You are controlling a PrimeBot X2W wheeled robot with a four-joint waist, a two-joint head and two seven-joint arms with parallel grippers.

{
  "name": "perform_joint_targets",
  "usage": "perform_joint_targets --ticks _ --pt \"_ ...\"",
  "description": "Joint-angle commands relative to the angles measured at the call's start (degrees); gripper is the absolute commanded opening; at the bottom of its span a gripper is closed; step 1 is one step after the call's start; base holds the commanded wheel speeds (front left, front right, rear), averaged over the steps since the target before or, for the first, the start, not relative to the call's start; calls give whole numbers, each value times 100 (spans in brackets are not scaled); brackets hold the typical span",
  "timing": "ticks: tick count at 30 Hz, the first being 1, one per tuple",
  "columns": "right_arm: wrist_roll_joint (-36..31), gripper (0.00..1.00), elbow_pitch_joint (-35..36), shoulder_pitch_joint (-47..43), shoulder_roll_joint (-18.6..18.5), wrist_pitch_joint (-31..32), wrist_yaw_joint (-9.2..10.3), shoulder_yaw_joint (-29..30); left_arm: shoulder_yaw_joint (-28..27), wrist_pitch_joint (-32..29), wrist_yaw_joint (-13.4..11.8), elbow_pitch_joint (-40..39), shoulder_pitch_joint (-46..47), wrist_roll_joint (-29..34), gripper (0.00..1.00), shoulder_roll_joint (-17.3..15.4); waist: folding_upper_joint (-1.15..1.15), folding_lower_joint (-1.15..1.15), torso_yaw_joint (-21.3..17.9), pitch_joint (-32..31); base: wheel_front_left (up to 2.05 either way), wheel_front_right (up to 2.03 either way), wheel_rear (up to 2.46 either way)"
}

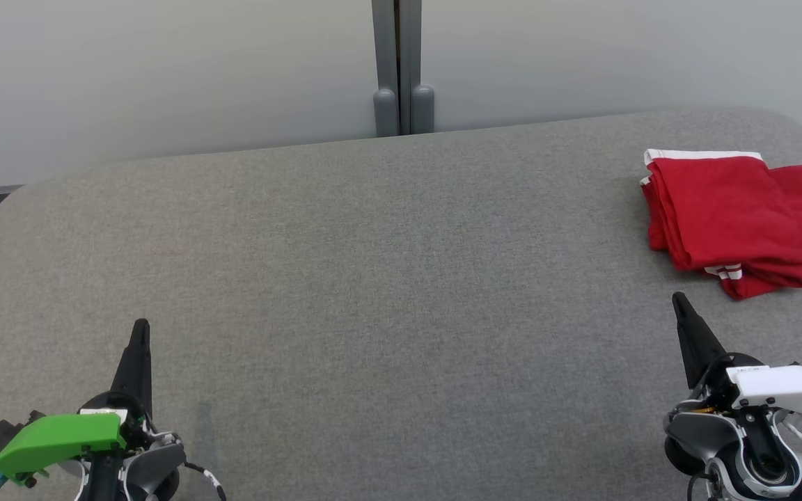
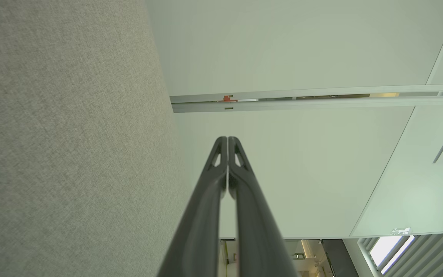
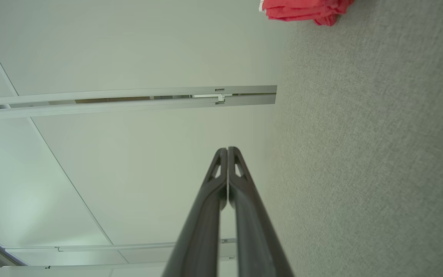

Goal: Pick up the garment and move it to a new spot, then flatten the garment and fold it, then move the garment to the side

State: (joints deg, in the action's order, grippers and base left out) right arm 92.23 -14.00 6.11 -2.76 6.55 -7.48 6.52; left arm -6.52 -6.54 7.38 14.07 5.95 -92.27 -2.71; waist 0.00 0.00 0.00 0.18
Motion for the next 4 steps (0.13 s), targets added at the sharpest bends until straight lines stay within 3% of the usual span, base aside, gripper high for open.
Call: perform_joint_targets --ticks 1,4 --pt "35 0 -9 33 -21 17 -2 7 -16 -23 22 2 73 -20 0 -35 0 0 0 0 0 0 0" --pt "35 0 -9 33 -21 17 -2 7 -17 -24 22 3 73 -20 0 -35 0 0 0 0 0 0 0"
